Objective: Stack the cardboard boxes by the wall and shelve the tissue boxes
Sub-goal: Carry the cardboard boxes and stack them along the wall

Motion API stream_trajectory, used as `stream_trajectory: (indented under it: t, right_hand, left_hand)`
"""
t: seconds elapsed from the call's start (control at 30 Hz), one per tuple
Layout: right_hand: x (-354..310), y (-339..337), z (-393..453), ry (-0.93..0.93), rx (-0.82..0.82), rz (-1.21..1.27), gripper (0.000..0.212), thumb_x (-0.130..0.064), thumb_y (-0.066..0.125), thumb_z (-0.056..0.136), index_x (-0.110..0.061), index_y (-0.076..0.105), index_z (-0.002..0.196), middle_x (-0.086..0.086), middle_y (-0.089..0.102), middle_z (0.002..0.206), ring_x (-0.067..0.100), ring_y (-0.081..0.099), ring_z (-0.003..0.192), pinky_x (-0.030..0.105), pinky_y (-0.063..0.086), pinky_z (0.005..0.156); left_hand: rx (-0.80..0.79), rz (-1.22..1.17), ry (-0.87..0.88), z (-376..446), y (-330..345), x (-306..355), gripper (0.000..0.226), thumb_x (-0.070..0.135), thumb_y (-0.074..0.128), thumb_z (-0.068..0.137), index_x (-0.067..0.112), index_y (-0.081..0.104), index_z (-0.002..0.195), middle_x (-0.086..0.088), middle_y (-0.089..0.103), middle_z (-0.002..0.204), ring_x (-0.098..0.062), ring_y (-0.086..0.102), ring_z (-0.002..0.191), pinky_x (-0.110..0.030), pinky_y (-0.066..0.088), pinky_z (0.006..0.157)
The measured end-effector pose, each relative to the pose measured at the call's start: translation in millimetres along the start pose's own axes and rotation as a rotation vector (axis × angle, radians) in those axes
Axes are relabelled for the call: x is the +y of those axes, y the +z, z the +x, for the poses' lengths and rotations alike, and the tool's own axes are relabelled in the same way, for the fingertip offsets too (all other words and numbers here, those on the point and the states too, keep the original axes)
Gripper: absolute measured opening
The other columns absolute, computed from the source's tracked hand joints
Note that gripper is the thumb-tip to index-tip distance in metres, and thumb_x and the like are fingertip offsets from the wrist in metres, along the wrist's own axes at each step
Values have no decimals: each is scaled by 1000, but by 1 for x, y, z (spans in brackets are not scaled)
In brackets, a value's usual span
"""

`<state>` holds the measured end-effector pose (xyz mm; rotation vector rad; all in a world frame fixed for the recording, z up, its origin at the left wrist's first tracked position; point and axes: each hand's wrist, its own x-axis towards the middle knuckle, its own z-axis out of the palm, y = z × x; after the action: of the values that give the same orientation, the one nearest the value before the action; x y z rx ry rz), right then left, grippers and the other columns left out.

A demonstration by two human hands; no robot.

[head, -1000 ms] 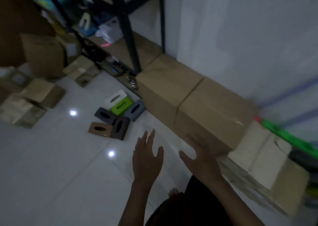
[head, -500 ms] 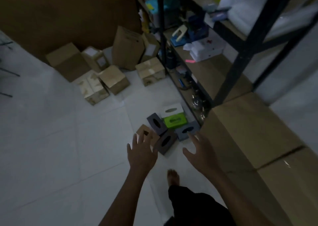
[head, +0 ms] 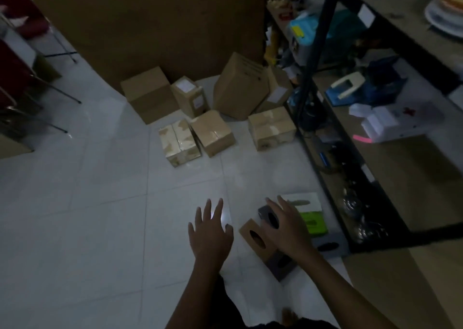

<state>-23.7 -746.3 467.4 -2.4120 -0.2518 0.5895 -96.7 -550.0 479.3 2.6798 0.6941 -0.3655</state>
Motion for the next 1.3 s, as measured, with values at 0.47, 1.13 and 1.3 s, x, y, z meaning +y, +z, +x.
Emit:
stream_trajectory:
  t: [0.47, 1.13, 1.3]
  right_hand:
    - [-216, 67, 230, 159, 17, 145, 64, -46, 59, 96, -36, 34, 154, -3, 20, 165, 18, 14, 152, 38, 19, 123]
    - [-264, -71, 647, 359, 275, 321, 61, -41, 64, 94, -26, 45, 149, 2, 34, 160, 20, 30, 147, 36, 30, 117]
    - [-274, -97, 726, 415, 280, 297, 61, -34, 65, 95, -19, 44, 150, 7, 37, 157, 22, 32, 145, 28, 27, 113]
  left_hand:
    - [-74, -133, 50, 297, -134, -153, 73, 42, 54, 98, 39, 16, 161, 3, 15, 170, -28, 15, 156, -54, 34, 117]
    - [-176, -132, 305, 725, -249, -27, 71, 40, 57, 98, 34, 23, 160, 0, 21, 168, -28, 27, 151, -46, 42, 110]
    - [-212, -204, 314, 819, -265, 10, 72, 39, 60, 96, 28, 28, 160, -5, 29, 165, -30, 32, 149, -44, 36, 114]
